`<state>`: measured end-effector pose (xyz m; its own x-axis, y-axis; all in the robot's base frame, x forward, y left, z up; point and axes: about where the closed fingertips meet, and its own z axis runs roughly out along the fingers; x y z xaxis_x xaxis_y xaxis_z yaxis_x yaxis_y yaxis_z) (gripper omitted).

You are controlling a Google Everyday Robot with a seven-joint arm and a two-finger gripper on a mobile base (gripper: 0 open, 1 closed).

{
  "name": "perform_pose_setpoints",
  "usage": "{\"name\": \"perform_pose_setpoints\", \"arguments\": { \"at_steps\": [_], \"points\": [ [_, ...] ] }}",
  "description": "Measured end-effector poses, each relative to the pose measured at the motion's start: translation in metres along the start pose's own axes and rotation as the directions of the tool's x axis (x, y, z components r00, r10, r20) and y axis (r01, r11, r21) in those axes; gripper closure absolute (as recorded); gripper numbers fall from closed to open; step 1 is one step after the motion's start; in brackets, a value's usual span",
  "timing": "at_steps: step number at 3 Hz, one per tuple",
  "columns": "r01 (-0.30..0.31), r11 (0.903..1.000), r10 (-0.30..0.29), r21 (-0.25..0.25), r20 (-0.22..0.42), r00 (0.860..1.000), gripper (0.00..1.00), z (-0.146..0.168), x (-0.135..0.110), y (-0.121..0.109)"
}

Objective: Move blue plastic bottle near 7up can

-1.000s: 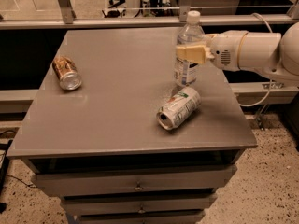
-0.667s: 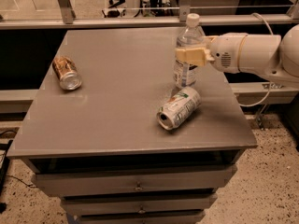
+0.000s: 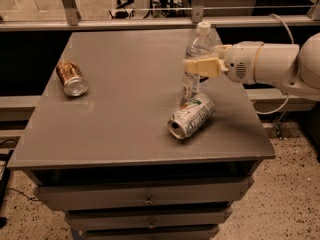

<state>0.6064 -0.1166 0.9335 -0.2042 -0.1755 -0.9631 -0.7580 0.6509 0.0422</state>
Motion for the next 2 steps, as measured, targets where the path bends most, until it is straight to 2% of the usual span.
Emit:
{"name": "perform_pose_setpoints", "arguments": {
  "at_steps": [1,2],
  "points": [
    [-0.003,1.0,0.003,0.0,-0.001,1.0,0.05,-0.0012,0.0026,0.0026],
    [-0.004,1.0,0.004,0.0,-0.001,1.0,0.0,-0.0015,0.0034,0.004]
  ]
}}
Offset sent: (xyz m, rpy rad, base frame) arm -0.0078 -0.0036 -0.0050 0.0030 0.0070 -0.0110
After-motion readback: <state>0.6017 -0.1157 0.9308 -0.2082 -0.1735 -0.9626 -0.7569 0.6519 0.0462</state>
